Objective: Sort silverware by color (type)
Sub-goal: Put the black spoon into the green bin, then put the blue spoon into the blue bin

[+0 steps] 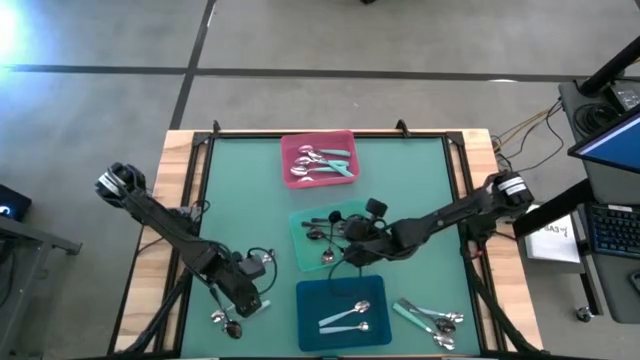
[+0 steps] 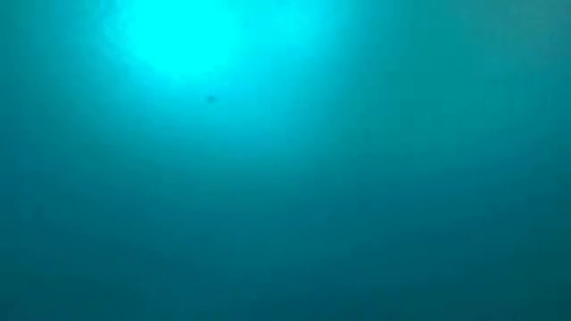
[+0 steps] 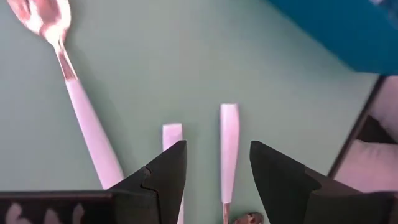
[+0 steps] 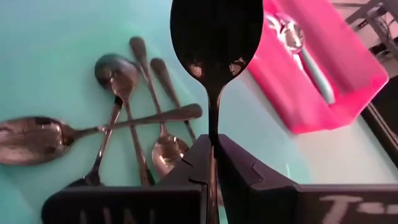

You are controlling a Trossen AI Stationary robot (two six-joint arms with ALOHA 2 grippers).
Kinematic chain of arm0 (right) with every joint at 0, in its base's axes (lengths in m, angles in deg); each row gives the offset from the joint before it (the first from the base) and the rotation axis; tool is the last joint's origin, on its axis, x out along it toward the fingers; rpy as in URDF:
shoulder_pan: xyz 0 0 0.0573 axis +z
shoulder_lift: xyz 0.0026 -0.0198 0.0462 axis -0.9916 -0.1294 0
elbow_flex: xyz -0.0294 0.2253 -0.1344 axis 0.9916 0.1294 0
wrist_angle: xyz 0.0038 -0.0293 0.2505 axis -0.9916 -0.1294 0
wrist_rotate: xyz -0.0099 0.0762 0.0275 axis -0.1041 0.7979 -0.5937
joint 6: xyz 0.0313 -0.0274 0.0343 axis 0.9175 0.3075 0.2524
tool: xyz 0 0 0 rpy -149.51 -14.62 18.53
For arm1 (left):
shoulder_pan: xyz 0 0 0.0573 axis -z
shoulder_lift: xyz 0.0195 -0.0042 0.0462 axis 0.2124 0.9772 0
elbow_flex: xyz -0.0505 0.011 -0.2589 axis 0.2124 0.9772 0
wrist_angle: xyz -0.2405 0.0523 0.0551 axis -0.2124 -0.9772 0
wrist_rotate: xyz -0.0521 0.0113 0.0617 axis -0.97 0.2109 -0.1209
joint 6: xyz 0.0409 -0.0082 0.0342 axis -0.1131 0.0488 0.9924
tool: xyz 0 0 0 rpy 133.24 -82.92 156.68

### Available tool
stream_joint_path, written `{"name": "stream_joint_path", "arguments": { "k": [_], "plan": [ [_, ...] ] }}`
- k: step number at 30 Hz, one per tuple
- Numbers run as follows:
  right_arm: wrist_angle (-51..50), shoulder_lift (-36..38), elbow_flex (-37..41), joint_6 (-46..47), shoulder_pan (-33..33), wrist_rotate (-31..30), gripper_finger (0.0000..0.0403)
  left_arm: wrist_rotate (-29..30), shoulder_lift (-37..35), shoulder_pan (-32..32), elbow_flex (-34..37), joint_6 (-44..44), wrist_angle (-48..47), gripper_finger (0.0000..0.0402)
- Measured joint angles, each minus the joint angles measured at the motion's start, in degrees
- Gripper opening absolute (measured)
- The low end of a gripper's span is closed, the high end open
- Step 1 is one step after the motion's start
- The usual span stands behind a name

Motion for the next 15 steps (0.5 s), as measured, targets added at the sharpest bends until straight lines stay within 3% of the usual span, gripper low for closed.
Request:
{"name": "stream_joint_path", "arguments": {
  "k": [11, 15],
  "plan": [
    [-0.39, 0.12, -3.39, -1.64, 0.55, 6.63, 0.0103, -4.10, 4.69, 1.49, -0.02, -2.94, 0.62, 0.0162],
    [-0.40, 1.77, -4.71, -2.09, 1.07, 13.65, 0.0132, -1.47, 4.67, 1.61, -0.20, -2.66, -0.35, 0.0162]
  ]
}}
